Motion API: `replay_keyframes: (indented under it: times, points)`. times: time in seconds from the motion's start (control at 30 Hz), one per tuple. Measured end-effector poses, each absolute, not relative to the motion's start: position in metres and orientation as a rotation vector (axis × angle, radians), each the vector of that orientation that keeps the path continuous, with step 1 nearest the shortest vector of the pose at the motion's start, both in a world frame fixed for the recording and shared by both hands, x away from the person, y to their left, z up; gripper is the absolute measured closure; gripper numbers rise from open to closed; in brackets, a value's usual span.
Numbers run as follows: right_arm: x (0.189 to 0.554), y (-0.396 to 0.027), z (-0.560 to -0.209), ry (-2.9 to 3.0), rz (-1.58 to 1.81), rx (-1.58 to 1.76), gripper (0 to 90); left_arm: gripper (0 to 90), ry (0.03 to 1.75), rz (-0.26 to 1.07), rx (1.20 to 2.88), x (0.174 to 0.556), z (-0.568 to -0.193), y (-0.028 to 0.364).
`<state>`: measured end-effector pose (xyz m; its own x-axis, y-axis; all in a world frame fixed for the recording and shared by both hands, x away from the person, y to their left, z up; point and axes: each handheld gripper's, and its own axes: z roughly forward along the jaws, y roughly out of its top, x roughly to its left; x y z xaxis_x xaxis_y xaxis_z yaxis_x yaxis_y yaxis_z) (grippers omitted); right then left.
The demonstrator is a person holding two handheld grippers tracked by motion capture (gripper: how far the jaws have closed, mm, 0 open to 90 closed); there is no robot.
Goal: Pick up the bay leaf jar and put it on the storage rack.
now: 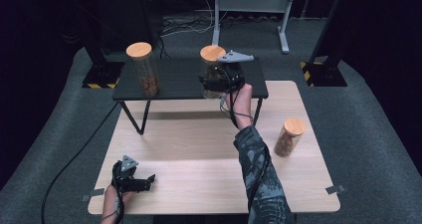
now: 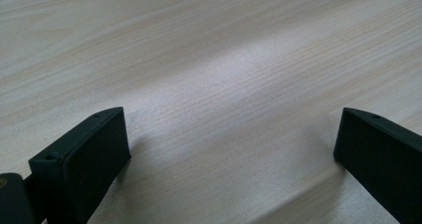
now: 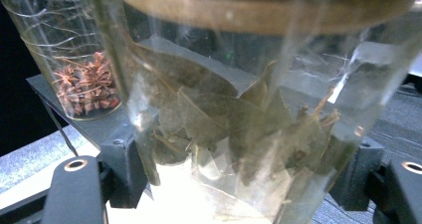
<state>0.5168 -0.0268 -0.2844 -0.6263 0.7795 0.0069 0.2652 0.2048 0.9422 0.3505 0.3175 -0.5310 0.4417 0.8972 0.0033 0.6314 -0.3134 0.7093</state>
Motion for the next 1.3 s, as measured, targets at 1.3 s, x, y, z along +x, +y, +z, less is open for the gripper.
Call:
replay_keyframes:
  times: [1.3]
  points:
    - [0.541,-0.015,-0.287,1.993,1.391,1.02,24.6,0.1,1.275,0.535,2.057,0.35,-0.531,0.317]
